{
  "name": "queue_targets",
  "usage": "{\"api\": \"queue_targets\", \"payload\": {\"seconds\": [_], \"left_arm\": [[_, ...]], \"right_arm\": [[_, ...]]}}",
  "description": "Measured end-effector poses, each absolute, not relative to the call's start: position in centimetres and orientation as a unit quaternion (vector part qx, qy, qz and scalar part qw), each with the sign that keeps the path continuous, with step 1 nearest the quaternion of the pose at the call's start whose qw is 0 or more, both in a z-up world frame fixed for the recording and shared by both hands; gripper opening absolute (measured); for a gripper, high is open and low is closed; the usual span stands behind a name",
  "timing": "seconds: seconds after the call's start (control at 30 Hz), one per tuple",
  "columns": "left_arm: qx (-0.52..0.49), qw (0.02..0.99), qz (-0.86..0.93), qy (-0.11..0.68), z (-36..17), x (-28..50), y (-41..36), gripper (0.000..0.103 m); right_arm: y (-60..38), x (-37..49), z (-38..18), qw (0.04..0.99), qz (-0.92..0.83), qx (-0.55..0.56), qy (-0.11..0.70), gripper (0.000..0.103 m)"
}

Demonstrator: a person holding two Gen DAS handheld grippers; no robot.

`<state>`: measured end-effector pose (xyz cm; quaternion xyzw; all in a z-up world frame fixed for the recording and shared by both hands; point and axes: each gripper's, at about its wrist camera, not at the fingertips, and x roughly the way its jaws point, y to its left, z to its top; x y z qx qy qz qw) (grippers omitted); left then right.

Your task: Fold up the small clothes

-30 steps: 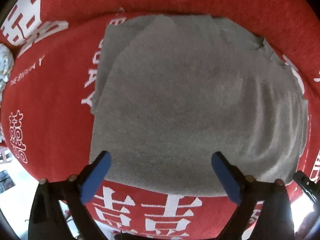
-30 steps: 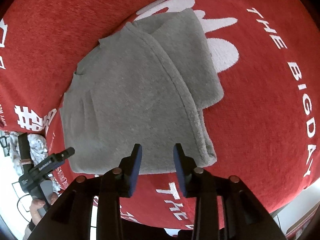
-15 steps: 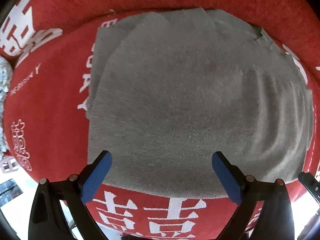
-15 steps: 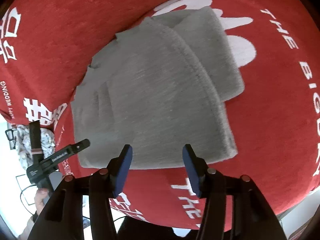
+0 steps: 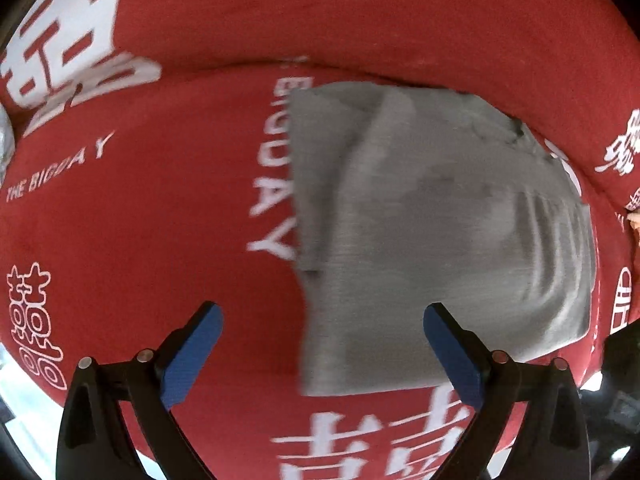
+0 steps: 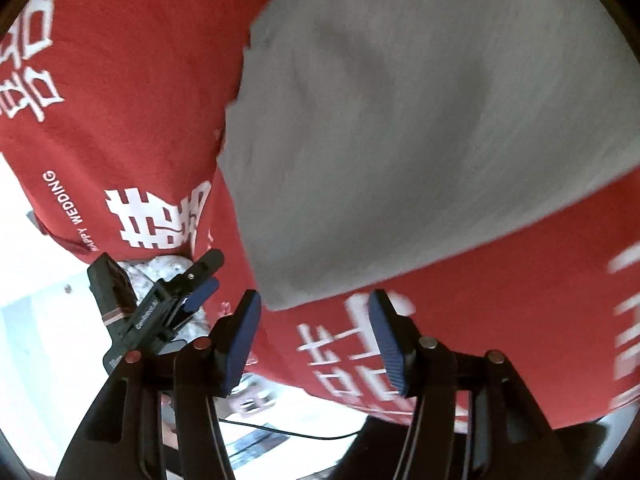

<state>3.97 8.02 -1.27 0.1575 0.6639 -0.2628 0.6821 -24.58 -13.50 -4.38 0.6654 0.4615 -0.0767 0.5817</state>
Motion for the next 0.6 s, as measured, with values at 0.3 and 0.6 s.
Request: {"api": "queue_targets", "payload": {"seconds": [0.3, 0.6], "left_arm": [[0.1, 0.662, -0.253, 0.698, -4.1, 7.3, 13.9, 0.101], [0.029, 0.612, -0.319, 0.723, -6.0, 9.3, 13.4, 0.101]], "right_arm": [[-6.8, -21.4, -8.5, 0.557, -0.076, 0.722, 0.403, 0.06], [-8.5, -20.1, -9.4, 0.541, -0.11, 0.765, 0.33, 0.051]]}}
